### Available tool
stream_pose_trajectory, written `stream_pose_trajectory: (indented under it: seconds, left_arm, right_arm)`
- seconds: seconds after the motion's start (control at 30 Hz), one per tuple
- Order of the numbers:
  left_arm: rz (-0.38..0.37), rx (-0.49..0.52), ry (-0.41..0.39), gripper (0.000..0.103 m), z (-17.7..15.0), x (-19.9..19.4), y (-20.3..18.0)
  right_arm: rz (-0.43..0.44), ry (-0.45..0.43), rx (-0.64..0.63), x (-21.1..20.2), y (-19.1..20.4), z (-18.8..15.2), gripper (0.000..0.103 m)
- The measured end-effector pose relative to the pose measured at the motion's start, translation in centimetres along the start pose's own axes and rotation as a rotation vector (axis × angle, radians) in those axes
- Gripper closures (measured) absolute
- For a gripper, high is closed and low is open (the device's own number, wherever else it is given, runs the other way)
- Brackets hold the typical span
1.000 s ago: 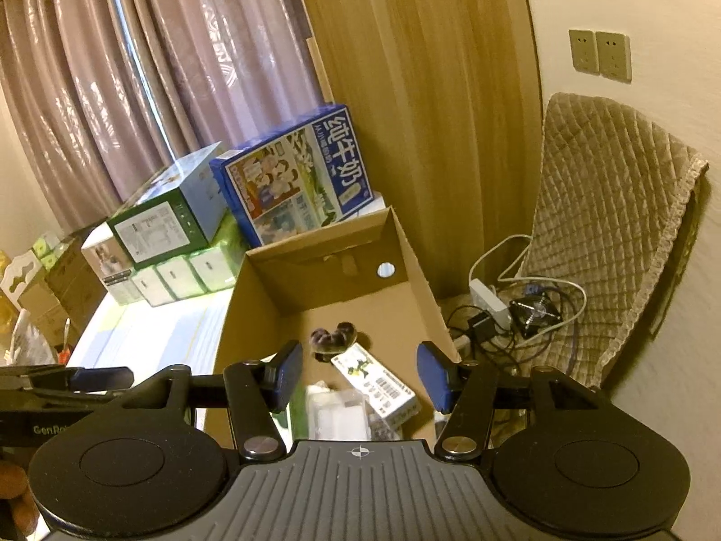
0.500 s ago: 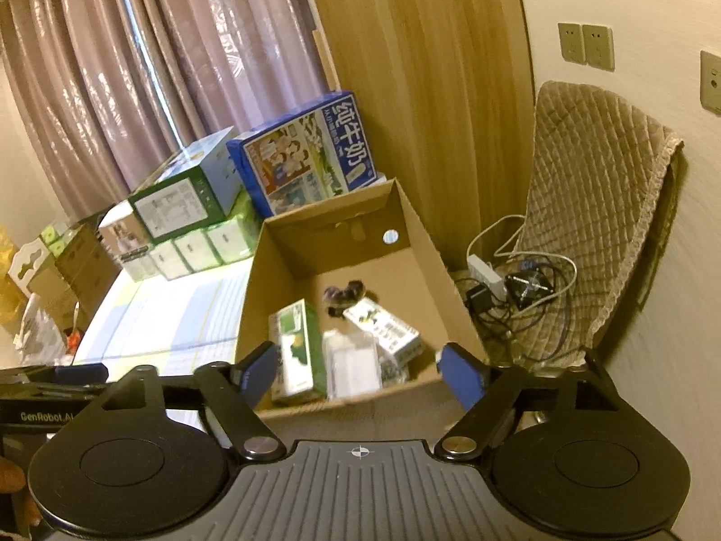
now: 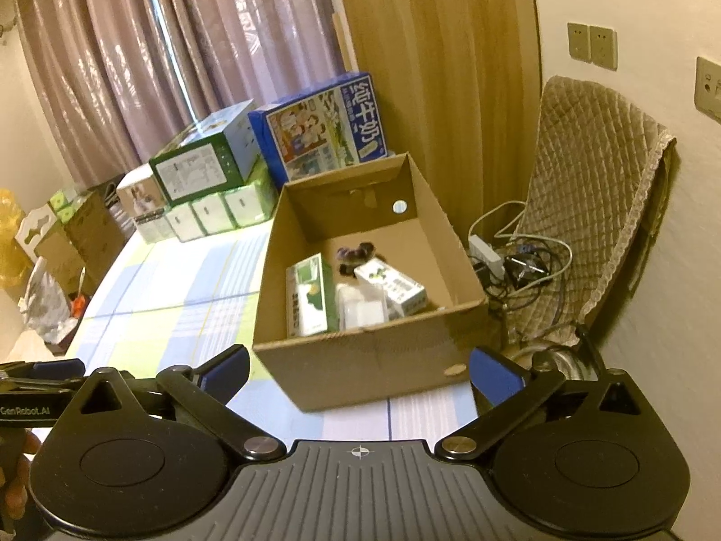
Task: Organize objects
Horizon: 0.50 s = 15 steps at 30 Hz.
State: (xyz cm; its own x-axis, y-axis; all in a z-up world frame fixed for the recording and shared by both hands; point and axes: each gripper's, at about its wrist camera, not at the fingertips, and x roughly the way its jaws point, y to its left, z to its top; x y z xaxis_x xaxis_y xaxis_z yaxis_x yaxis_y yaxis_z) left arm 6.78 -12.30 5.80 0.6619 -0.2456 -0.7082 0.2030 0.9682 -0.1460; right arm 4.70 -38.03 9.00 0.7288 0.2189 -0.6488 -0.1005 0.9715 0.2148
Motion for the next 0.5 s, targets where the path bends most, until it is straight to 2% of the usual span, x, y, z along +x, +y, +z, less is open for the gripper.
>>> stream_pose_trajectory:
  seconds: [0.37,0.5]
  left_arm:
    - [-0.004,0.005,0.014,0.001,-2.6,-2.7,-0.8]
    - [0.022,0.003,0.021,0.001,-3.4,-3.1,-0.7]
  right_arm:
    - [-0.01,0.013,0.007,-2.2,1.3,-2.5,0.002]
    - [-0.002,0.009,0.025,-3.2,1.7,-3.3,0.002]
